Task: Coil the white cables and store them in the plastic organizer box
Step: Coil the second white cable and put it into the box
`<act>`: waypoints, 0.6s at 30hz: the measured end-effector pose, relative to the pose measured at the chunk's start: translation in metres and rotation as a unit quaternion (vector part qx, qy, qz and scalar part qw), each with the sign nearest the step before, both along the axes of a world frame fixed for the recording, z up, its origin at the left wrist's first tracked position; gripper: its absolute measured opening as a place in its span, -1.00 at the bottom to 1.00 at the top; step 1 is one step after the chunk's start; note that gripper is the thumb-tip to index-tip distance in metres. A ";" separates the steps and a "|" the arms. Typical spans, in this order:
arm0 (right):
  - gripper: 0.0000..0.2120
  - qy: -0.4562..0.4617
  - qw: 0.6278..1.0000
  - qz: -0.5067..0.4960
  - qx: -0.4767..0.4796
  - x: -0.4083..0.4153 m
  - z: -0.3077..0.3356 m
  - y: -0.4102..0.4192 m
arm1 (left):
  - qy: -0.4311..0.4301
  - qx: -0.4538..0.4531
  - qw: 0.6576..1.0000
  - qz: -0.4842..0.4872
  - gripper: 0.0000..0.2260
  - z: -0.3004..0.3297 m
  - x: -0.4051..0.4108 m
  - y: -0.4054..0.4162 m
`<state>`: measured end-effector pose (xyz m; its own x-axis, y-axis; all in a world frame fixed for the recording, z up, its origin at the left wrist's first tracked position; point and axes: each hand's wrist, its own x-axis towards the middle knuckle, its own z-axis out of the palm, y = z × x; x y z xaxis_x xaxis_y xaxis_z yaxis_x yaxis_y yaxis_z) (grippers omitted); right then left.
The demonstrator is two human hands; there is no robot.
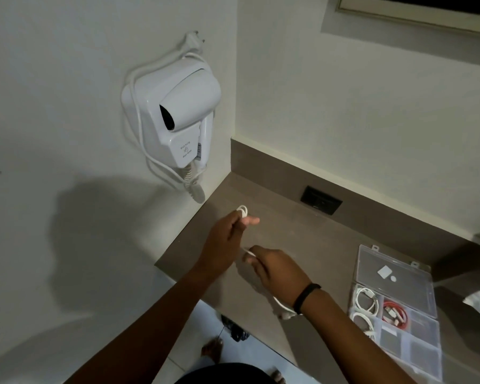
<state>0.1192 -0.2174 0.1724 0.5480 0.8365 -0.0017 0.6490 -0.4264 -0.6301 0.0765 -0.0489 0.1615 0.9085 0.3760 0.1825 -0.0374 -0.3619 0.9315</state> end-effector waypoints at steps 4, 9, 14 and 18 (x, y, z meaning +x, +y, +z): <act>-0.89 -0.115 0.993 -0.038 0.003 0.036 0.027 -0.008 | 0.089 0.033 0.992 -0.084 -0.72 -0.013 -0.008 -0.002; -0.94 -0.234 0.969 -0.039 -0.068 0.060 0.019 -0.017 | 0.132 -0.370 0.891 -0.225 -0.63 -0.004 -0.010 -0.009; -0.77 -0.087 0.992 -0.081 -0.035 0.033 -0.018 -0.014 | 0.004 -0.609 0.774 -0.172 -0.71 0.008 0.005 -0.022; -0.75 -0.025 0.998 -0.033 -0.046 -0.001 -0.033 -0.008 | -0.012 -0.329 0.941 -0.071 -0.71 0.004 0.017 -0.016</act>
